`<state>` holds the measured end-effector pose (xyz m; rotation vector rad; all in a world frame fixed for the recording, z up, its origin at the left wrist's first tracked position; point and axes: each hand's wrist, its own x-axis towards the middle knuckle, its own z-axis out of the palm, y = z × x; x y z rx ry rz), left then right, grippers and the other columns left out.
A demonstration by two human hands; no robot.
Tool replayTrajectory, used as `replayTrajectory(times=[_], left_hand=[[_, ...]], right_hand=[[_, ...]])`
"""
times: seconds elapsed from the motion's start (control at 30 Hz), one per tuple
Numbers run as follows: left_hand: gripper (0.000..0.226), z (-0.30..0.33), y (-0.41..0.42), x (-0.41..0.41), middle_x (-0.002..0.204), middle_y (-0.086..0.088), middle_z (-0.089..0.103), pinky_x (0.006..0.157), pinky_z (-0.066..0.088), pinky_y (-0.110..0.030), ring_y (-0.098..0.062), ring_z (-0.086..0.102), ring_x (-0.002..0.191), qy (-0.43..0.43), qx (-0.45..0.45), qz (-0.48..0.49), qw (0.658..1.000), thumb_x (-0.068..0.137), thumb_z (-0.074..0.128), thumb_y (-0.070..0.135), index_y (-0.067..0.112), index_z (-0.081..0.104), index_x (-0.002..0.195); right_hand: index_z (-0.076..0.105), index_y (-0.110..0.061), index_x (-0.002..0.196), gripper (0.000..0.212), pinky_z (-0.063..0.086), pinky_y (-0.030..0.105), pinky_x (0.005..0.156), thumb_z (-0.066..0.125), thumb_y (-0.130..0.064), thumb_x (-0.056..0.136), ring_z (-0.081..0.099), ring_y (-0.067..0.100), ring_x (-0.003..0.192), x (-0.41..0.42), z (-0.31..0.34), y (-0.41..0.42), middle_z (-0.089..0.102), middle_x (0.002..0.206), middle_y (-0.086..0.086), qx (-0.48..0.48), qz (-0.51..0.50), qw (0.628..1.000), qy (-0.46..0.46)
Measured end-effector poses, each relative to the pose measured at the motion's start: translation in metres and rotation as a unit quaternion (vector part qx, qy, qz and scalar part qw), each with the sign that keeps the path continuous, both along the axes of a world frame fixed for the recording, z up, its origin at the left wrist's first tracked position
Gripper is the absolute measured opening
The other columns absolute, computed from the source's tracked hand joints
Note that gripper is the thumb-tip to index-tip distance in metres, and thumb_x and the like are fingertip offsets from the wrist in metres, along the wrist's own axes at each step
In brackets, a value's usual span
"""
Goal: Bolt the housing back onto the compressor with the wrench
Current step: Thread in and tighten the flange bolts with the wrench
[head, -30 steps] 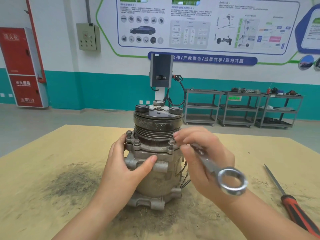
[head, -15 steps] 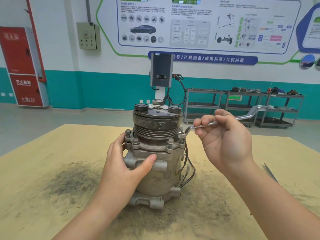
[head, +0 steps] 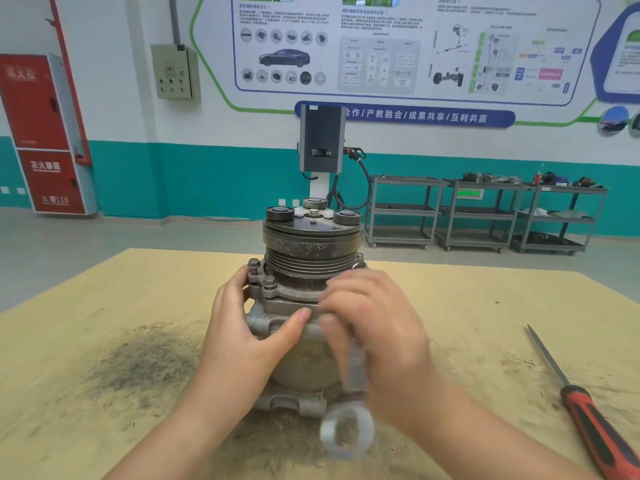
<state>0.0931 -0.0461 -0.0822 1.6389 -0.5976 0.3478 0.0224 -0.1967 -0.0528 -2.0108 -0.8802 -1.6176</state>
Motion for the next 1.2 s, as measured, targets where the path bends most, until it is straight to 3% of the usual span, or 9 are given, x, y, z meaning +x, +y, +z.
replayTrajectory(times=[0.1, 0.17, 0.27, 0.37, 0.67, 0.8, 0.93, 1.07, 1.2], left_hand=[[0.078, -0.001, 0.0, 0.001, 0.13, 0.026, 0.052, 0.104, 0.044, -0.03, 0.002, 0.05, 0.124, 0.007, -0.001, -0.005, 1.0, 0.054, 0.069, 0.069, 0.059, 0.04, 0.126], [0.075, 0.0, 0.0, 0.0, 0.129, 0.035, 0.047, 0.1, 0.041, -0.021, 0.014, 0.044, 0.124, 0.004, 0.002, -0.003, 1.0, 0.055, 0.069, 0.074, 0.064, 0.037, 0.122], [0.071, 0.002, 0.001, -0.002, 0.123, 0.044, 0.044, 0.091, 0.035, -0.011, 0.026, 0.038, 0.118, 0.006, 0.004, -0.001, 1.0, 0.055, 0.071, 0.079, 0.067, 0.035, 0.115], [0.07, 0.003, 0.001, -0.004, 0.121, 0.046, 0.043, 0.087, 0.035, -0.008, 0.029, 0.037, 0.115, 0.012, 0.002, -0.003, 1.0, 0.053, 0.065, 0.076, 0.065, 0.035, 0.116], [0.095, 0.001, 0.001, -0.001, 0.128, 0.04, 0.042, 0.089, 0.034, -0.01, 0.029, 0.036, 0.116, 0.012, 0.003, -0.005, 1.0, 0.053, 0.065, 0.076, 0.047, 0.035, 0.138], [0.094, 0.006, -0.001, -0.008, 0.124, 0.041, 0.039, 0.096, 0.033, -0.014, 0.026, 0.036, 0.117, 0.019, 0.015, 0.016, 1.0, 0.053, 0.063, 0.075, 0.049, 0.029, 0.137], [0.116, 0.007, -0.007, -0.03, 0.135, 0.032, 0.023, 0.108, 0.026, -0.028, 0.007, 0.027, 0.129, -0.021, 0.051, 0.105, 0.993, 0.053, 0.059, 0.083, 0.043, 0.01, 0.15], [0.143, 0.008, -0.026, -0.047, 0.15, 0.019, 0.009, 0.117, 0.025, -0.041, -0.019, 0.019, 0.144, 0.022, 0.057, 0.143, 0.988, 0.044, 0.063, 0.08, 0.028, -0.008, 0.157], [0.142, 0.007, -0.035, -0.046, 0.156, 0.001, 0.011, 0.114, 0.032, -0.045, -0.027, 0.025, 0.145, 0.069, 0.052, 0.149, 0.985, 0.056, 0.082, 0.06, 0.018, -0.008, 0.157]], right_hand=[[0.059, -0.006, 0.098, 0.019, 0.05, 0.039, 0.079, 0.044, -0.018, 0.101, 0.062, 0.029, 0.085, -0.005, 0.005, 0.01, 0.065, 0.089, 0.014, 0.052, 0.03, 0.998, 0.015], [0.051, -0.02, 0.1, 0.012, 0.051, 0.037, 0.072, 0.039, -0.019, 0.101, 0.063, 0.027, 0.081, -0.012, 0.017, 0.012, 0.064, 0.084, 0.013, 0.171, 0.11, 0.979, 0.029], [0.045, -0.017, 0.094, 0.014, 0.049, 0.032, 0.062, 0.034, -0.008, 0.095, 0.063, 0.027, 0.069, -0.016, 0.036, 0.002, 0.066, 0.068, 0.009, 0.387, 0.237, 0.886, 0.092], [0.042, -0.01, 0.092, 0.017, 0.046, 0.028, 0.053, 0.029, 0.001, 0.095, 0.062, 0.027, 0.061, -0.013, 0.045, -0.012, 0.063, 0.058, 0.012, 0.519, 0.303, 0.782, 0.161], [0.049, -0.007, 0.091, 0.013, 0.051, 0.028, 0.052, 0.037, -0.004, 0.092, 0.067, 0.027, 0.065, -0.001, 0.056, -0.052, 0.064, 0.065, 0.011, 0.619, 0.329, 0.632, 0.329], [0.063, -0.009, 0.077, 0.007, 0.047, 0.028, 0.055, 0.057, -0.008, 0.078, 0.061, 0.021, 0.067, -0.006, 0.063, -0.071, 0.067, 0.076, 0.008, 0.576, 0.249, 0.642, 0.441], [0.056, -0.009, 0.092, 0.015, 0.051, 0.023, 0.052, 0.059, -0.01, 0.078, 0.062, 0.016, 0.062, -0.012, 0.058, -0.067, 0.068, 0.079, 0.007, 0.564, 0.293, 0.655, 0.408], [0.054, -0.013, 0.092, 0.015, 0.054, 0.024, 0.059, 0.061, -0.021, 0.083, 0.069, 0.019, 0.073, -0.028, 0.034, -0.046, 0.073, 0.086, 0.007, 0.508, 0.213, 0.791, 0.266], [0.065, -0.03, 0.085, 0.006, 0.057, 0.025, 0.071, 0.072, -0.03, 0.084, 0.071, 0.016, 0.082, -0.042, 0.015, -0.017, 0.073, 0.091, -0.001, 0.329, 0.049, 0.931, 0.151]])
